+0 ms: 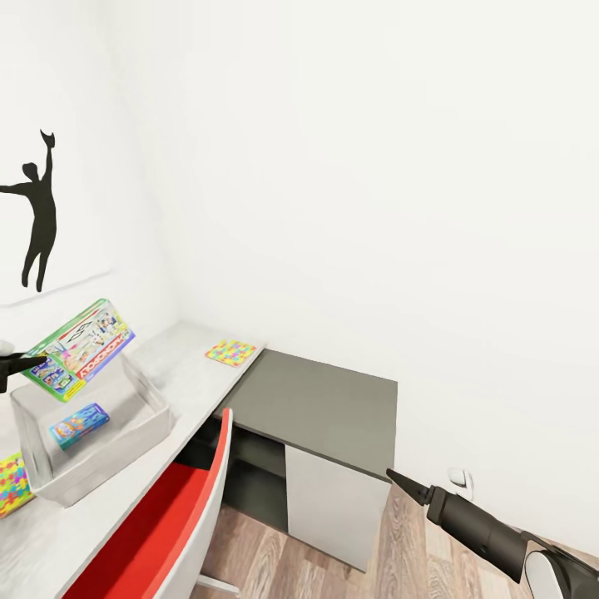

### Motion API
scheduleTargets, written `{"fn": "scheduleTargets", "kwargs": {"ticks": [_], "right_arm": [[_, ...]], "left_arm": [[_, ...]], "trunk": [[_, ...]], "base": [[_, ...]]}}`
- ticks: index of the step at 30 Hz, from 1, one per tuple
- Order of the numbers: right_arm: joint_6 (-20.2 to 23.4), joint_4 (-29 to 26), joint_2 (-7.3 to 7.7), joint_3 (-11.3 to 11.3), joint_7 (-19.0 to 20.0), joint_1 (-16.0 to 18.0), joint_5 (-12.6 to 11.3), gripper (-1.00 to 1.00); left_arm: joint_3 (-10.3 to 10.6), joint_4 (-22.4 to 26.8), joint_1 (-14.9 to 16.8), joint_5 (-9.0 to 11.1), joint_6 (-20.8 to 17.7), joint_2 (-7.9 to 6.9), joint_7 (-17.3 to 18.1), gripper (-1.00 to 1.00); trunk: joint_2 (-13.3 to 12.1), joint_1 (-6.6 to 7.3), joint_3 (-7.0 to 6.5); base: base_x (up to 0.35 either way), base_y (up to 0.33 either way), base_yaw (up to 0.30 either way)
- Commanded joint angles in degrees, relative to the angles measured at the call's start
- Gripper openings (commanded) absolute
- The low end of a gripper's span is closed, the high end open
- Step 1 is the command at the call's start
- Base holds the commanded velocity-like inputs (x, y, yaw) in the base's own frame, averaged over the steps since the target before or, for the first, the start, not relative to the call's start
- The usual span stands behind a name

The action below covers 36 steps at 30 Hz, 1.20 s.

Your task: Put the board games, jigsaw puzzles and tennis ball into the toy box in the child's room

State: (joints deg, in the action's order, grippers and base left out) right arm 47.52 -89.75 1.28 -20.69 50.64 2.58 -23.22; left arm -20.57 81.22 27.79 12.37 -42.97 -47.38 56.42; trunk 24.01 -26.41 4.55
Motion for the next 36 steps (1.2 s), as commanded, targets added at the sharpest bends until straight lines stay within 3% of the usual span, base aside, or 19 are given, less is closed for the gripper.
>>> {"fn": "scheduleTargets", "kwargs": {"ticks": [1, 6, 8, 11, 16, 19, 25, 36], "right_arm": [[0.29, 0.00, 0.02, -0.05, 0.14, 0.06, -0.08, 1.00], [0.34, 0.01, 0.03, -0.12, 0.15, 0.06, -0.07, 1.00], [0.37, 0.01, 0.04, -0.13, 0.16, 0.06, -0.07, 1.00], [0.36, 0.01, 0.04, -0.14, 0.16, 0.06, -0.07, 1.00], [0.37, 0.02, 0.07, -0.14, 0.16, 0.06, -0.07, 1.00], [0.38, 0.02, 0.08, -0.14, 0.16, 0.06, -0.09, 1.00], [0.38, 0.02, 0.04, -0.14, 0.16, 0.06, -0.07, 1.00], [0.34, -0.02, 0.04, -0.14, 0.24, 0.06, -0.07, 1.00]], "left_arm": [[0.04, -0.03, 0.07, 0.20, 0.01, -0.05, 0.09, -1.00], [0.85, -0.13, 0.07, -1.78, 1.33, -0.18, 0.24, -1.00], [1.32, -0.42, 0.07, -5.31, 2.01, -0.17, 0.66, -1.00], [1.43, -0.77, 0.07, -6.42, 2.69, -0.24, 0.88, -1.00], [1.48, -2.73, 0.07, -7.00, 3.60, -0.52, 1.23, -1.00], [1.50, -5.42, 0.11, -7.12, 6.20, -0.64, 2.32, -1.00], [1.50, -9.47, 0.13, -7.31, 9.66, -0.90, 8.11, -1.00], [1.53, -10.44, 0.14, -7.37, 10.83, -1.90, 9.79, -1.00]], "trunk": [[0.13, -0.04, 0.13], [0.13, -0.04, 0.13], [0.13, -0.04, 0.13], [0.13, -0.04, 0.13], [0.13, -0.04, 0.13], [0.13, -0.04, 0.13], [0.13, -0.04, 0.13], [0.13, -0.04, 0.13]], "base": [[0.000, 0.006, 0.000], [0.000, 0.002, 0.000], [0.000, 0.000, 0.000], [0.000, 0.000, 0.000], [0.000, 0.000, 0.000], [0.000, 0.000, 0.000], [0.000, 0.000, 0.000], [0.000, 0.002, 0.000]]}}
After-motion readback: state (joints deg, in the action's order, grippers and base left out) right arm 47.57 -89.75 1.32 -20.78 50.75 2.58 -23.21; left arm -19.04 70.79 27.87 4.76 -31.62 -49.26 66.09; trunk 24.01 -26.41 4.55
